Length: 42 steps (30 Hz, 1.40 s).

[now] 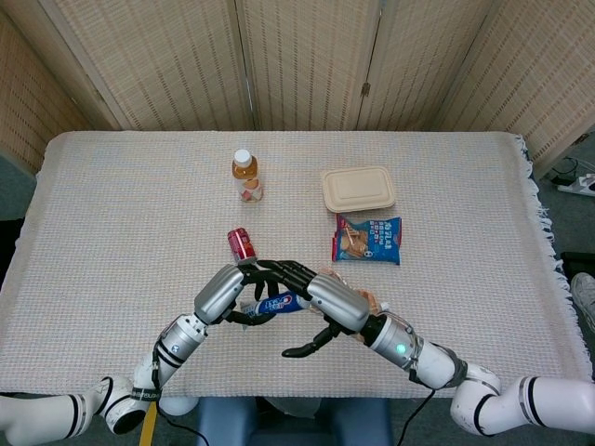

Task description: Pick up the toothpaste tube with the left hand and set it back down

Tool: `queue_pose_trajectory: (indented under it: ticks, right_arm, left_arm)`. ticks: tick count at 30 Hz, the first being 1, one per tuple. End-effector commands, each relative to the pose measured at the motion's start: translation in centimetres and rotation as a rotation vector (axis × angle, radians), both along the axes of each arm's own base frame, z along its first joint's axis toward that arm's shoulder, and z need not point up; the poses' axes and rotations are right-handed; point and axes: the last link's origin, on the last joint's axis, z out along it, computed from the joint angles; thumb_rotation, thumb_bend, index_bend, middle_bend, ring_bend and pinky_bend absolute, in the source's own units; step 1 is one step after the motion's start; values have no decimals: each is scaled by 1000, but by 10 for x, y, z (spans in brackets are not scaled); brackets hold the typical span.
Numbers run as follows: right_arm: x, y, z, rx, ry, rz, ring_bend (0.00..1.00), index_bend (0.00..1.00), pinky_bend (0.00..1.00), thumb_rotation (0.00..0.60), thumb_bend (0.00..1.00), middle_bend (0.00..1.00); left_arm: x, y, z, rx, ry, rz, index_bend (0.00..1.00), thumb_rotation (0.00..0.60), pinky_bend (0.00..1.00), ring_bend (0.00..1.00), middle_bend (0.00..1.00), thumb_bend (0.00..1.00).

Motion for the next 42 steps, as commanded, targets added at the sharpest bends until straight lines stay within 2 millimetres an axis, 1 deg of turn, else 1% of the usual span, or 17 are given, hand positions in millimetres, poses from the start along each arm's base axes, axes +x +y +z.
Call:
queue_pose_trajectory:
  ticks: [1, 11, 13, 16, 19, 23, 27, 30, 33, 39, 42]
  right_arm:
    - [-1, 1, 1, 14, -29, -3, 0, 0, 0, 322, 73, 0]
    - [4, 4, 3, 30, -110, 18, 0, 0, 0, 319, 73, 0]
    - [3, 3, 8, 20, -132, 15, 0, 0, 0, 318, 74, 0]
    - [-2, 0, 22, -29, -165, 9, 0, 0, 0, 314, 74, 0]
    - [-8, -1, 40, -95, -172, 7, 0, 0, 0, 315, 73, 0]
    - [-20, -3, 61, -183, -126, -5, 0, 0, 0, 313, 74, 0]
    - [-30, -4, 74, -236, -70, -24, 0, 0, 0, 316, 73, 0]
    - [-39, -7, 79, -301, -6, -38, 0, 0, 0, 317, 74, 0]
    - [-46, -6, 81, -322, 41, -55, 0, 0, 0, 318, 74, 0]
    - [-60, -7, 82, -363, 132, -84, 0, 0, 0, 318, 72, 0]
    - [-66, -8, 84, -385, 167, -94, 0, 0, 0, 315, 73, 0]
  left_arm:
    - [0, 0, 0, 0, -7, -3, 744, 600, 494, 665, 791, 830]
    - [2, 1, 0, -14, -45, -9, 740, 600, 494, 659, 791, 820]
    - [0, 1, 0, -12, -40, -7, 740, 600, 493, 658, 791, 822]
    - [-6, 3, 0, -3, -4, -5, 740, 600, 492, 658, 790, 825]
    - [-14, 6, -1, 9, 45, 1, 738, 600, 488, 653, 790, 824]
    - [-30, 14, -2, 25, 151, 26, 726, 600, 479, 648, 791, 824]
    - [-47, 20, -1, 62, 306, 49, 704, 600, 460, 629, 791, 824]
    - [-59, 23, -1, 97, 442, 62, 678, 600, 448, 606, 774, 823]
    - [-70, 24, -2, 99, 587, 80, 605, 600, 401, 546, 709, 795]
    - [-80, 24, -5, 101, 771, 123, 441, 600, 322, 409, 555, 669]
    - [-80, 24, -7, 77, 799, 165, 284, 600, 290, 309, 444, 560]
